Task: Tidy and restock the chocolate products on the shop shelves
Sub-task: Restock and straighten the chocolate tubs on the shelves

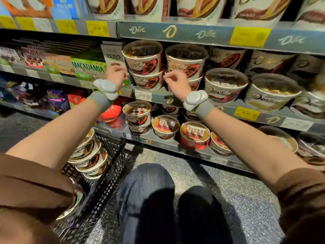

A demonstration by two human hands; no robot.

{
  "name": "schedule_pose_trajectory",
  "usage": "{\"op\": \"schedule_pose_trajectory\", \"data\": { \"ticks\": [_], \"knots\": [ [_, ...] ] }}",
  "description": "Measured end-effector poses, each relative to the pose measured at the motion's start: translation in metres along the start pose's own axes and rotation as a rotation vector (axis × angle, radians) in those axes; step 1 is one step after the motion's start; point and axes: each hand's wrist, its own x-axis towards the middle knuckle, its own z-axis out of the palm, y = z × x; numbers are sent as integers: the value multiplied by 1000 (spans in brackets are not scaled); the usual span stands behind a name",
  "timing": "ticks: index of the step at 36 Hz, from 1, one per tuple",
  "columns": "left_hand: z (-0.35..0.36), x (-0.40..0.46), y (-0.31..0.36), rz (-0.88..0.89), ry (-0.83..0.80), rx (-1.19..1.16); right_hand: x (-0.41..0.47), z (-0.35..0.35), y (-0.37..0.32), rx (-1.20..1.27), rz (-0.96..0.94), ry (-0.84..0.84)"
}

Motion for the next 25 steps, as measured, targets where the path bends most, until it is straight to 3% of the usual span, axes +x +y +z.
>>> {"op": "schedule_pose_trajectory", "data": {
  "ticks": [4, 15, 25],
  "knots": [
    [8, -26, 5, 58, -46, 30, -20, -27, -1, -19, -7, 110],
    [125, -100, 61, 190, -331, -79, -71, -185, 11, -55, 80, 417],
    [187, -136, 129, 294, -466, -116, -89, -263, 5, -95, 87, 634]
  ]
}}
